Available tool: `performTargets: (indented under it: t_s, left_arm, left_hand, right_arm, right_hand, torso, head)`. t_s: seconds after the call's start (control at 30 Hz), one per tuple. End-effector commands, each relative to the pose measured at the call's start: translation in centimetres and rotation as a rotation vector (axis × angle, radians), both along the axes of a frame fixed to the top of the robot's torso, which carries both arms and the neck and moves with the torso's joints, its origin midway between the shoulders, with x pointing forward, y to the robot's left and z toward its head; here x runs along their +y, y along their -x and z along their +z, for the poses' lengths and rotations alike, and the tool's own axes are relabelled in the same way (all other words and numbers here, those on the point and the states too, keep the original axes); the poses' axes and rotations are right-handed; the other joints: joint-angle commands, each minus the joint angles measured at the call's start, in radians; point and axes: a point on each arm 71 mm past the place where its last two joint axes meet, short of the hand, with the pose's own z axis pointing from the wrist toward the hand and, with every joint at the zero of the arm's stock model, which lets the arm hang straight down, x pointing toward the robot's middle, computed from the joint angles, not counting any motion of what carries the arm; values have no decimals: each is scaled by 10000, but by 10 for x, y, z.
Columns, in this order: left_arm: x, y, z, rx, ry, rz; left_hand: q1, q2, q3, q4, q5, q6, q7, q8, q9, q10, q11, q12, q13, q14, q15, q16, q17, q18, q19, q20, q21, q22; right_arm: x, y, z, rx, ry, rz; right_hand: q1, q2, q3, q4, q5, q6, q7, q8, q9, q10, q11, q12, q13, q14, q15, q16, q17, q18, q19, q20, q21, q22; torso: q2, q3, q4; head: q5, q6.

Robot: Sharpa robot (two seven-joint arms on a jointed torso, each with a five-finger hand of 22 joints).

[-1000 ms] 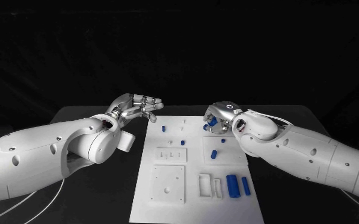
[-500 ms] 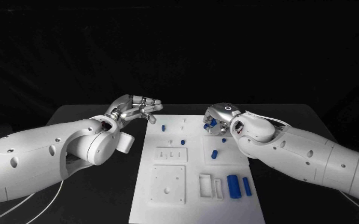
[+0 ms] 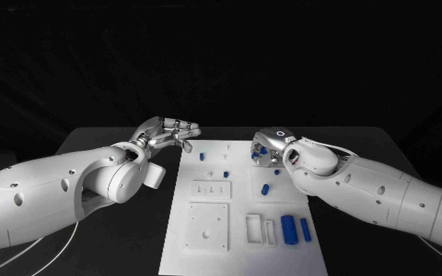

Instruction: Assemble the parts on the task board

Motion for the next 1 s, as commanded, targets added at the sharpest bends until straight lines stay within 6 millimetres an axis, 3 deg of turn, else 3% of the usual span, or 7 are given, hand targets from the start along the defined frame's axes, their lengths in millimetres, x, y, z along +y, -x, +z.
performTargets:
  t_s: [0.03, 0.2, 0.33, 0.57, 0.77, 1.0]
  left_arm:
    - [-3, 0, 2, -53, 35, -203]
    - [-2, 0, 2, -48, 32, -199]
    - [-1, -1, 2, -47, 28, -183]
    - [-1, -2, 2, -54, 15, -150]
    - [-2, -2, 1, -58, 17, -171]
    - [-3, -2, 1, -51, 12, -171]
  left_hand:
    - [-114, 8, -57, -11, -31, -66, -26, -42, 0, -57, 10, -28, 10, -24, 34, 31, -9, 180, -22, 59, 48, 9]
    - [-125, 18, -61, 3, -33, -65, -27, -41, 1, -64, 11, -27, 10, -29, 37, 33, -17, 185, -18, 62, 55, 13]
    - [-122, 22, -61, 4, -34, -70, -25, -41, 1, -73, 14, -28, 10, -33, 39, 30, -24, 189, -14, 64, 62, 17]
    - [-124, 21, -64, 5, -34, -71, -24, -42, 1, -80, 15, -27, 10, -36, 41, 28, -28, 192, -9, 64, 69, 21]
    - [-119, 25, -62, 4, -30, -72, -23, -41, 1, -81, 15, -27, 10, -35, 40, 30, -30, 197, -3, 64, 79, 27]
    - [-119, 25, -62, 4, -30, -72, -23, -41, 1, -81, 15, -27, 10, -35, 40, 30, -30, 197, -3, 64, 79, 27]
  right_arm:
    - [2, 2, -1, -178, -19, 82]
    - [3, 3, 3, -631, -316, 68]
    - [7, 7, 9, -1092, -700, 98]
    - [21, 12, 20, -1586, -1262, 203]
    - [36, 10, 24, -1721, -1423, 272]
    - [51, 4, 23, -1795, -1455, 295]
  right_hand:
    - [212, 186, 25, -88, -45, 329, -89, 109, 134, 382, -135, 61, 102, -10, -115, 30, 21, -154, 0, -110, 88, 117]
    - [264, 304, 343, -308, -596, 588, -147, 27, 382, 657, -206, 41, 222, 7, -185, 30, 22, -241, -39, -223, 152, 355]
    - [214, 204, 608, -312, -697, 627, -174, 25, 598, 731, -232, 47, 316, 15, -214, 19, 7, -251, -26, -253, 91, 586]
    - [241, 176, 632, -281, -778, 646, -183, 25, 674, 757, -240, 45, 318, 13, -222, 32, -19, -263, 62, -264, -95, 898]
    - [242, 180, 627, -284, -792, 646, -182, 23, 674, 753, -239, 44, 308, 11, -220, 32, -29, -263, 69, -260, -207, 979]
    - [224, 192, 603, -306, -757, 646, -180, 24, 657, 749, -237, 43, 285, 10, -222, 36, -42, -263, 104, -260, -311, 1110]
  torso:
    - [28, 5, 2]
    - [46, 6, 7]
    - [58, 0, 10]
    - [75, -25, 15]
    - [123, -25, 84]
    - [161, -89, 190]
  head:
    - [-1, 6]
    - [4, 27]
    - [20, 49]
    - [6, 131]
    - [4, 149]
    - [-28, 196]
